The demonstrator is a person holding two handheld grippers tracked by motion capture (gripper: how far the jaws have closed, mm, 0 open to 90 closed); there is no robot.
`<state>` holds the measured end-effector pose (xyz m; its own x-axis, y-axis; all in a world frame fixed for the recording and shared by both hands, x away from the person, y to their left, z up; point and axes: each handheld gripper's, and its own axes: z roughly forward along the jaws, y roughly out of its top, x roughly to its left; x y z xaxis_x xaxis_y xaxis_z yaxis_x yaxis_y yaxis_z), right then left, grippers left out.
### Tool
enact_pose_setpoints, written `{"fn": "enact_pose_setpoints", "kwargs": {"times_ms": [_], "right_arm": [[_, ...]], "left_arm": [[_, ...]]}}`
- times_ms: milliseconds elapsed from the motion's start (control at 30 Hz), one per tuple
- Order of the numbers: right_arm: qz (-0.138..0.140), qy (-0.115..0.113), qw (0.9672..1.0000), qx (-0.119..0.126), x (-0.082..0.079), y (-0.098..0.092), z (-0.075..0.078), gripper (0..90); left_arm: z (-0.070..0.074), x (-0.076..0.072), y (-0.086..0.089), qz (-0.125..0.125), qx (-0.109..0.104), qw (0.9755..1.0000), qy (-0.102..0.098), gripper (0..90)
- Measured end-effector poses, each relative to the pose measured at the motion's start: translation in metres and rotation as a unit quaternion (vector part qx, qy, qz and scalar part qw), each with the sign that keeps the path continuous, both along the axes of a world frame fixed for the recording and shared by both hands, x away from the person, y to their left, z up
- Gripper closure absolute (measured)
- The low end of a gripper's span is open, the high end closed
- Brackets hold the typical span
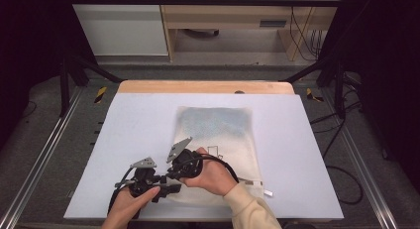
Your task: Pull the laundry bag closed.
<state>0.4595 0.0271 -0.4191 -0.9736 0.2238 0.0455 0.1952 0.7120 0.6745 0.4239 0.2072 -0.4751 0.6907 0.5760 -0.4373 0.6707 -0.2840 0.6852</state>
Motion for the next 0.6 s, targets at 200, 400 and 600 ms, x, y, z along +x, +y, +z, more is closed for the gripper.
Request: {"fn": "enact_pose_setpoints", "kwargs": {"times_ms": [200, 400, 600], "right_arm": [[0.0, 0.0, 1.0, 0.001, 0.001, -0.001, 0.0, 81.9], [0.0, -0.005, 1.0, -0.003, 0.001, 0.0, -0.001, 81.9], [0.0, -0.003, 1.0, -0.003, 0.001, 0.001, -0.001, 81.9]], "left_arm": [[-0.003, 0.004, -0.001, -0.004, 0.0, 1.0, 0.002, 43.3], [-0.006, 0.008, -0.003, -0.015, -0.004, 0.9998, 0.01, 46.5], [-0.006, 0.011, -0.003, -0.022, -0.008, 0.9997, 0.011, 48.2]]}}
